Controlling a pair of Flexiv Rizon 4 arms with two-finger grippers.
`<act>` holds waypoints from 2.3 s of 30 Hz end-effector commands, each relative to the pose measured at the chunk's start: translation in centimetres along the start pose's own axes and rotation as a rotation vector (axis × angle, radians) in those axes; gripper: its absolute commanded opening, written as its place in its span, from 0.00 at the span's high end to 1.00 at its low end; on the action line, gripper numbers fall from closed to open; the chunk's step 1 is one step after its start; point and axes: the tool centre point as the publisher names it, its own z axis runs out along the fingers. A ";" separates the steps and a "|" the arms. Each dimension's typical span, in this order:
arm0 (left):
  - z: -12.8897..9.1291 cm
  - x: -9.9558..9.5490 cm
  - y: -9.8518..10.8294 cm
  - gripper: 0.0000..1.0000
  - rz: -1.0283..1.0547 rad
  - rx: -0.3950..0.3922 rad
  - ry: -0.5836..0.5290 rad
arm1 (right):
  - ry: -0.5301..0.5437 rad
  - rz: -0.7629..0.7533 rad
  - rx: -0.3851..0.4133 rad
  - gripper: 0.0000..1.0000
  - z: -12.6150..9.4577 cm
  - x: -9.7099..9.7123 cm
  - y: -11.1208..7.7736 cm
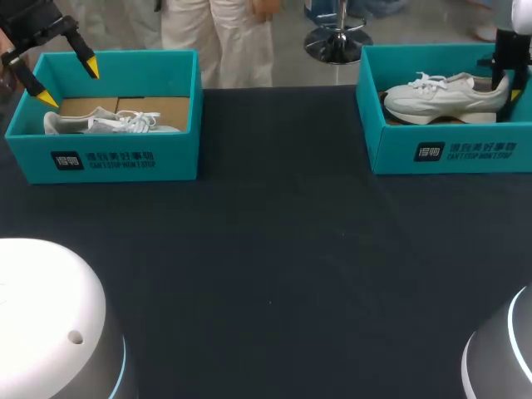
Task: Take the shoe out of the shoebox, open the shoe tongue, remove and reinsert the insole, then place the shoe into the shoebox
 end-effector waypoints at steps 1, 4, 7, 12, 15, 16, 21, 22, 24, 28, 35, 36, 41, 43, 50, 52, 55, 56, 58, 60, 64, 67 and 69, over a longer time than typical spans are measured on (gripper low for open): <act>0.0 0.0 0.0 0.00 0.001 -0.001 0.000 | -0.008 0.009 0.067 0.79 0.4 1.0 0.8; 0.0 0.0 0.0 0.00 0.001 -0.001 0.000 | -0.011 0.014 0.070 0.87 0.4 0.9 0.8; 0.0 0.0 0.0 0.00 0.001 -0.001 0.000 | -0.015 0.019 0.071 0.91 0.3 0.9 0.7; 0.0 0.0 0.0 0.00 0.001 -0.001 0.000 | -0.021 0.030 0.074 1.00 0.3 0.6 0.7; 0.0 0.0 0.0 0.00 0.001 -0.001 0.000 | -0.024 0.037 0.075 1.00 0.2 0.4 0.6; 0.0 0.0 0.0 0.00 0.001 -0.001 0.000 | -0.025 0.039 0.075 1.00 0.1 0.3 0.6; 0.0 0.0 0.0 0.00 0.001 -0.001 0.000 | -0.032 0.042 0.066 1.00 -0.7 0.0 0.3; 0.0 0.0 0.0 0.00 0.001 -0.001 0.000 | -0.036 0.041 0.063 1.00 -0.8 -0.1 0.2; 0.0 0.0 0.0 0.00 0.001 -0.001 0.000 | -0.041 0.042 0.057 1.00 -1.2 -0.3 0.2; 0.0 0.0 0.0 0.00 0.001 -0.001 0.000 | -0.044 0.044 0.048 1.00 -1.9 -0.6 0.0; 0.0 0.0 0.0 0.00 0.001 -0.001 0.000 | -0.059 0.033 0.024 1.00 -3.4 -1.1 -0.5; 0.0 0.0 0.0 0.00 0.001 -0.001 0.000 | -0.060 0.030 0.019 1.00 -3.6 -1.2 -0.6; 0.0 0.0 0.0 0.00 0.001 -0.001 0.000 | -0.065 0.022 -0.002 1.00 -5.2 -1.6 -1.1; 0.0 0.0 0.0 0.00 0.001 -0.001 0.000 | -0.063 0.020 -0.011 1.00 -5.8 -1.7 -1.2; 0.0 0.0 0.0 0.00 0.001 -0.001 0.000 | -0.037 -0.003 -0.025 1.00 -8.2 -1.5 -1.9; 0.0 0.0 0.0 0.00 0.001 -0.001 0.000 | -0.035 -0.010 -0.026 1.00 -9.0 -1.5 -2.2; 0.0 0.0 0.0 0.00 0.001 -0.001 0.000 | -0.033 -0.022 -0.033 1.00 -10.5 -1.7 -2.6; 0.0 0.0 0.0 0.00 0.001 -0.001 0.000 | -0.034 -0.023 -0.034 1.00 -10.9 -1.7 -2.7; 0.0 0.0 0.0 0.00 0.001 -0.001 0.000 | -0.037 -0.031 -0.043 1.00 -11.9 -1.8 -3.0; 0.0 0.0 0.0 0.00 0.001 -0.001 0.000 | -0.037 -0.033 -0.048 1.00 -12.7 -1.8 -3.3; 0.0 0.0 0.0 0.00 0.001 -0.001 0.000 | -0.041 -0.043 -0.061 1.00 -14.4 -1.8 -4.0; 0.0 0.0 0.0 0.00 0.001 -0.001 0.000 | -0.035 -0.056 -0.062 1.00 -15.5 -1.8 -4.4; 0.0 0.0 0.0 0.00 0.001 -0.001 0.000 | -0.053 -0.056 -0.067 1.00 -16.2 -1.7 -4.6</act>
